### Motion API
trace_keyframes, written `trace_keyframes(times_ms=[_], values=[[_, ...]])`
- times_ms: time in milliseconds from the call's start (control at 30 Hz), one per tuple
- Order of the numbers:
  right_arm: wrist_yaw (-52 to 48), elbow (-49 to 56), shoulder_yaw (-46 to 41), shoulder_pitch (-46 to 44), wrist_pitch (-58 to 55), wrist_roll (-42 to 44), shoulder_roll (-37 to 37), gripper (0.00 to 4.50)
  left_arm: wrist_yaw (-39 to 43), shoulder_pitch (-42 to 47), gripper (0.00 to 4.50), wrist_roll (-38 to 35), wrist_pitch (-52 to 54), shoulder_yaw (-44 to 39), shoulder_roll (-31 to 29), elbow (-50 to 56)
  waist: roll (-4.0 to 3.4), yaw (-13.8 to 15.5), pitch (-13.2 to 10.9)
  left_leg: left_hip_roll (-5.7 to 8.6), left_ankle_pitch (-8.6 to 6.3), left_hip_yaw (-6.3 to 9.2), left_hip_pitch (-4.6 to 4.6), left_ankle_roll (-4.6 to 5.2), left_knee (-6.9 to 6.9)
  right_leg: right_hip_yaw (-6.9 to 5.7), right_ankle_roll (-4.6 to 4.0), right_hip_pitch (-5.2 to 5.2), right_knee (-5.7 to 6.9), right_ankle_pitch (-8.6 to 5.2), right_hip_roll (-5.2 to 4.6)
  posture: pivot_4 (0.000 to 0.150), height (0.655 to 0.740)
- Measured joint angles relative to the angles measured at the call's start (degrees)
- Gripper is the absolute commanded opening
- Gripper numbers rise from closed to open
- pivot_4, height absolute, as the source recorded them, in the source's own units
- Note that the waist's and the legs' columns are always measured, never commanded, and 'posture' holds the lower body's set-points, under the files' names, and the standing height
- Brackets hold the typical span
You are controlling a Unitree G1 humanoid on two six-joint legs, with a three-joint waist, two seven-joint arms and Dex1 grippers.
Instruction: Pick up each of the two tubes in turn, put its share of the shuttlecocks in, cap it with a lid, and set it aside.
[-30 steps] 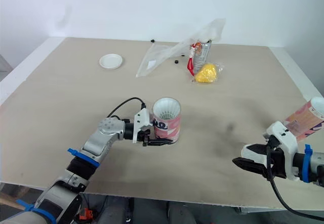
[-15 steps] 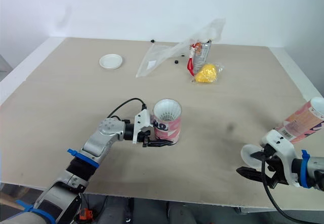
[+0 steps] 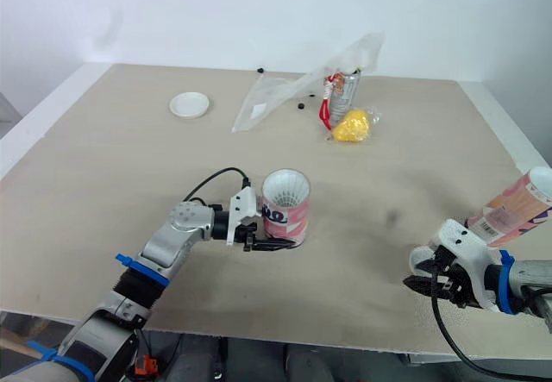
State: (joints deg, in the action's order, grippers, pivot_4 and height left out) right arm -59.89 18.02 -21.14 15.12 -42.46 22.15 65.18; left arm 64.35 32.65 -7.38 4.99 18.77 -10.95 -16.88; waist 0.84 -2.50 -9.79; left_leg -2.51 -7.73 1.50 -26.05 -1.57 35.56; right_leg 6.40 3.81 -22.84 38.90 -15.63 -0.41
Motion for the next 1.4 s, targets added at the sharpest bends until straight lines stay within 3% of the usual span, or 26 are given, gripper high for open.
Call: trace_keyframes(times_ms=[433,533,700,833,1133,1400], values=[[-1.82,1.88,1.36,-3.72,4.30,-1.11,0.33,0.05,0.83,1.42,2.82,0.02,-0.88,0.04,0.18,-2.24,-0.01,0.01,0.00,0.03,0.00,-0.01,0.00,0.00,0.06,0.00,0.03,0.01,0.00,0.02,-0.03,0.150,0.7400],[-2.90,3.26,3.48,-9.99,7.01,-1.30,2.24,0.05,1.06,1.65,2.82,0.02,-1.52,0.03,0.22,-2.87,-0.02,0.02,-0.01,0.03,0.00,-0.05,0.01,0.00,0.07,0.01,0.03,0.00,0.00,0.02,-0.05,0.150,0.7400],[-10.48,2.56,10.86,-36.67,15.75,0.00,8.32,0.05,1.01,2.96,2.82,0.31,-2.22,0.23,0.97,-4.92,-0.26,0.09,-0.06,0.03,0.01,-0.24,0.07,0.01,0.02,-0.02,0.04,-0.19,-0.06,0.03,-0.19,0.150,0.7400],[-16.72,1.48,18.49,-48.47,21.32,-0.62,8.10,0.05,1.10,4.17,2.82,0.59,-2.56,0.48,1.13,-6.01,-0.16,0.46,-0.01,-0.01,0.00,-0.41,-0.03,0.01,-0.11,-0.05,0.08,-0.13,-0.55,0.08,-0.34,0.150,0.7400],[-27.44,1.67,29.88,-66.15,26.71,-1.01,1.28,0.05,1.31,7.62,2.82,0.88,1.04,1.57,1.04,-7.24,-0.16,0.65,-0.01,0.01,0.00,-0.49,-0.25,0.05,-0.11,-0.11,0.08,-0.12,-0.68,0.30,-0.46,0.150,0.7400],[-29.98,-3.36,33.18,-67.60,30.15,-2.61,-1.47,0.05,1.31,8.18,2.82,0.89,1.30,1.63,1.14,-7.79,-0.18,0.65,-0.01,-0.01,0.03,-0.57,-0.24,0.10,-0.10,-0.10,0.04,-0.16,-0.67,0.38,-0.48,0.150,0.7400]])
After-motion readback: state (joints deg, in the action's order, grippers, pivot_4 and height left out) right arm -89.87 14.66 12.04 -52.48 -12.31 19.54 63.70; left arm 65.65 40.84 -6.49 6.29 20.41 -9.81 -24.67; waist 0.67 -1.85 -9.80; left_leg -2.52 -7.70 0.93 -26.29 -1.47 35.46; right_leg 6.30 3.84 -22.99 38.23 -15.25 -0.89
